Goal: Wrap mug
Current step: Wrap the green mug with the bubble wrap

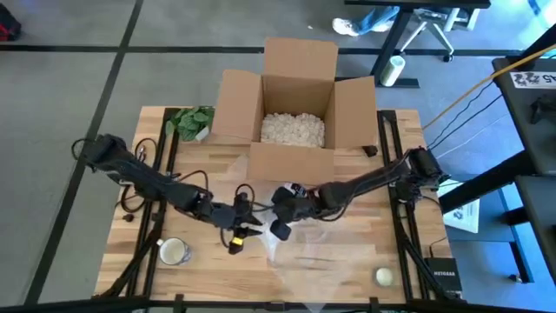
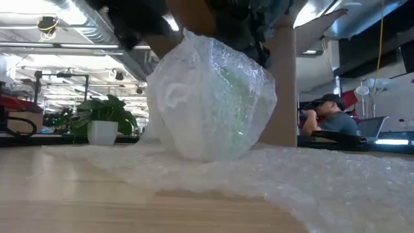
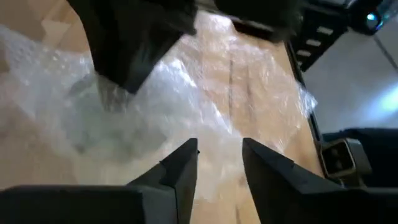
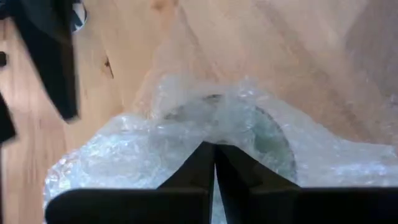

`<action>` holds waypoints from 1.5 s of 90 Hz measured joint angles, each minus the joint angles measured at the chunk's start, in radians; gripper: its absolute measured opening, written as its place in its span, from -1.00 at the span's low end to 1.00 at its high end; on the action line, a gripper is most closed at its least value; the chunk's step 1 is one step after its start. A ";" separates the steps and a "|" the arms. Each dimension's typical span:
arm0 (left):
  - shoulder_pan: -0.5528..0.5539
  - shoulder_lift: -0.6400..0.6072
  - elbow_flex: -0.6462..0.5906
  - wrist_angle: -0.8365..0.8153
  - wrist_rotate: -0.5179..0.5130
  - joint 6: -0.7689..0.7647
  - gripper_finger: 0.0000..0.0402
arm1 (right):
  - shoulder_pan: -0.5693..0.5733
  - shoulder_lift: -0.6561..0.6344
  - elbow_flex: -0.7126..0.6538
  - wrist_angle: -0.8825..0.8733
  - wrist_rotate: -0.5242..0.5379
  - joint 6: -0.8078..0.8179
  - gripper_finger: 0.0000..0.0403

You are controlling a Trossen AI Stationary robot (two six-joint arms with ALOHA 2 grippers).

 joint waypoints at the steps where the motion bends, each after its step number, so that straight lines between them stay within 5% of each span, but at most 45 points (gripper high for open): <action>1: -0.003 -0.003 0.000 -0.005 -0.001 -0.003 -0.45 | -0.002 0.000 0.000 0.000 -0.006 0.001 -1.00; 24: -0.069 -0.006 0.000 -0.094 -0.008 -0.082 -0.45 | -0.017 0.078 0.078 -0.033 -0.095 -0.014 -1.00; 66: -0.087 0.026 0.000 -0.180 -0.032 -0.173 -0.45 | -0.036 0.322 0.434 -0.462 -0.240 -0.111 -1.00; 98: -0.086 0.151 0.002 -0.050 -0.015 -0.084 -0.45 | -0.057 0.352 0.470 -0.465 -0.307 -0.143 -1.00; 117: -0.080 0.150 0.002 -0.041 -0.145 -0.021 -0.45 | -0.054 0.353 0.472 -0.438 -0.392 -0.208 -1.00; 135: -0.080 0.143 0.002 0.036 -0.162 0.040 -0.45 | -0.042 0.353 0.472 -0.431 -0.446 -0.293 -1.00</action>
